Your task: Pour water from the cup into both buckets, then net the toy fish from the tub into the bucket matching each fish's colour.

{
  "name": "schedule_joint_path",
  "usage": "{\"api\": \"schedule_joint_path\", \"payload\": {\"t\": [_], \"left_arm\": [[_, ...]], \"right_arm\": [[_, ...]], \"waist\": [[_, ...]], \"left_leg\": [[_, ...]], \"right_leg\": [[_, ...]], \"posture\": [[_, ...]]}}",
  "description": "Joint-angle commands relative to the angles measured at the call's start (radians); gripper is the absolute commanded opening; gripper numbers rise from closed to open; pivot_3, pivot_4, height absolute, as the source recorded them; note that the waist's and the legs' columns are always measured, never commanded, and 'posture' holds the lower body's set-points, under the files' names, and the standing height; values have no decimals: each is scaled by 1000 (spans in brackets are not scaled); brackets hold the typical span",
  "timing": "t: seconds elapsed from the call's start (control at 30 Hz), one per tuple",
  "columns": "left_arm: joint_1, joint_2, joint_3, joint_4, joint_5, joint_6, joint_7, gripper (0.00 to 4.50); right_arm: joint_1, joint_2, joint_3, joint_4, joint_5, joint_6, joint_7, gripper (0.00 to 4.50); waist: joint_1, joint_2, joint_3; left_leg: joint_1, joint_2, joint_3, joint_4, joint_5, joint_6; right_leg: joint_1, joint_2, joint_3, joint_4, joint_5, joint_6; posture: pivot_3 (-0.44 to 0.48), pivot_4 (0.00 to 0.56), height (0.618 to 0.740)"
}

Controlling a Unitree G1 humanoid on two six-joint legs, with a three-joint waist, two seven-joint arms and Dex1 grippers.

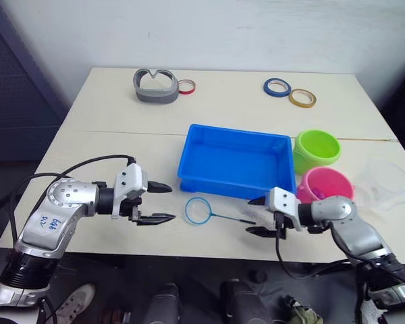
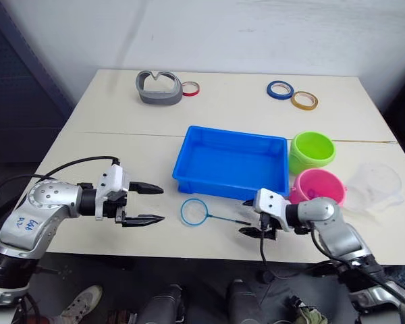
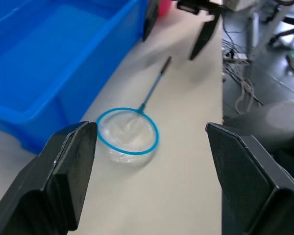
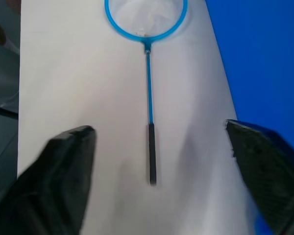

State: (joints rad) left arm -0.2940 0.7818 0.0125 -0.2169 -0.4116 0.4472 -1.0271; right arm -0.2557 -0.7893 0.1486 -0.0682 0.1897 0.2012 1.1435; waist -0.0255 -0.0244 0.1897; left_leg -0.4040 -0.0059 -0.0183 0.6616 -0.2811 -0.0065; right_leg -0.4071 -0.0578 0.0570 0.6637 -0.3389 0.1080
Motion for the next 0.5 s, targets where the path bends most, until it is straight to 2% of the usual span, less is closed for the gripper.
{"api": "schedule_joint_path", "payload": {"t": [0.03,0.13,0.27,0.43,0.5], "left_arm": [[85,-13,117,-68,-32,30,89,3895],[215,-37,191,-138,-43,50,156,3895],[402,-100,248,-208,-45,68,237,3895],[568,-189,249,-188,-4,3,302,3895],[591,-214,252,-179,-6,-8,321,3895]], "right_arm": [[113,-69,-149,-210,130,120,1,4483],[282,-84,-248,-330,189,177,-28,4483],[450,-45,-298,-378,190,189,-99,4483],[528,-4,-321,-356,172,151,-152,4483],[530,-2,-323,-343,169,141,-162,4483]], "waist": [[1,0,0],[-2,0,0],[-1,-1,0],[-1,-1,0],[0,-1,0]], "left_leg": [[0,0,0,-1,0,0],[1,1,-1,-3,-1,-1],[6,1,-1,-5,-1,-1],[29,2,1,-16,-1,-1],[32,2,1,-16,-2,-2]], "right_leg": [[0,0,0,0,0,0],[2,0,0,-1,0,0],[6,0,0,-4,0,0],[33,-2,0,-19,-2,-5],[37,-2,0,-21,-4,-8]], "posture": [[0,150,740],[0,150,740],[0,150,740],[0,150,740],[0,150,740]]}}
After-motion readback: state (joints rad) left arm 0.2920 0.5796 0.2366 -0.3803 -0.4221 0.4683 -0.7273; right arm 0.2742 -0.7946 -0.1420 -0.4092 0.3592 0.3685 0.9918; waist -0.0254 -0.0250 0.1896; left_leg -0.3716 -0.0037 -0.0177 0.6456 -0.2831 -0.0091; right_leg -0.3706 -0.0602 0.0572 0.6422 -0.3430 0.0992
